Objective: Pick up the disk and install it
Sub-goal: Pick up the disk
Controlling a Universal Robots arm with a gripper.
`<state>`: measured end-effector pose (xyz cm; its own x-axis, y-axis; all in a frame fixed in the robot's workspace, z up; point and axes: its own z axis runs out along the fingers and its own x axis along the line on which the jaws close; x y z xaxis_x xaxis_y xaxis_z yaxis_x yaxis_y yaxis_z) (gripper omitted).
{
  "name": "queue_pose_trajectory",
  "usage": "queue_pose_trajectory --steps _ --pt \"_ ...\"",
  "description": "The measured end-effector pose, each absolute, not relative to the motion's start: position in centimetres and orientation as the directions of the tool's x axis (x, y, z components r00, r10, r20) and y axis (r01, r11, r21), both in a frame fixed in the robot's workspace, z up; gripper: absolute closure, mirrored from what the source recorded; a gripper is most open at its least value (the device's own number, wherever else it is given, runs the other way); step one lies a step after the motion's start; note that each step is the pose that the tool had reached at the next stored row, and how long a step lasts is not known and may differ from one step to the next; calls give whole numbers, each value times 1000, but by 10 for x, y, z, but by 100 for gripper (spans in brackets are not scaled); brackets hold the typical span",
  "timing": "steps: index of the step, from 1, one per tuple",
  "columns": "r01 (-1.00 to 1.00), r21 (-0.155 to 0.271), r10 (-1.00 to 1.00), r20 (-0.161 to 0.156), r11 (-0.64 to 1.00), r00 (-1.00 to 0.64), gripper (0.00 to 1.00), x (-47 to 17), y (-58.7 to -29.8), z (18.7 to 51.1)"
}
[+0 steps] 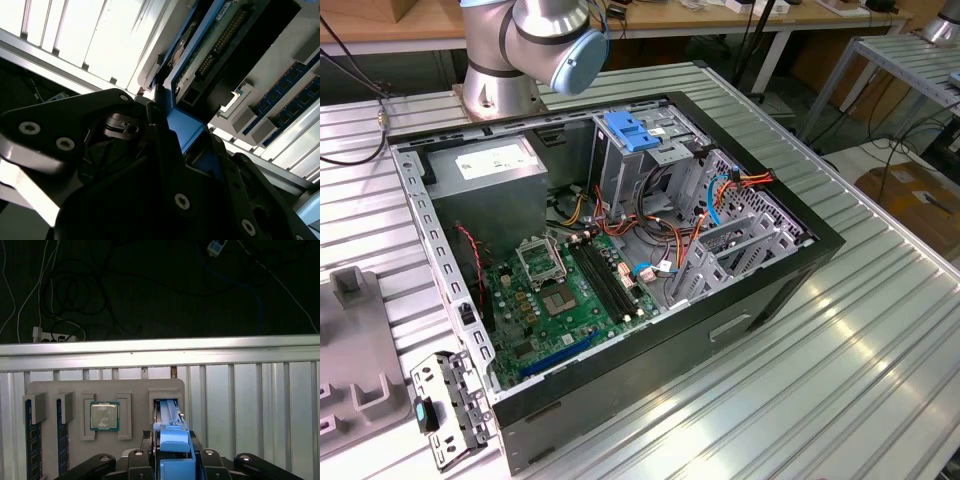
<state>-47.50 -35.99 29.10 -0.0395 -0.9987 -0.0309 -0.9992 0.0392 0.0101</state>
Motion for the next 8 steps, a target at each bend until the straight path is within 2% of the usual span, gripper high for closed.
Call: queue_pose_trajectory --steps 8 --pt "-1000 10 -999 -31 22 -23 63 -475 -360 291"
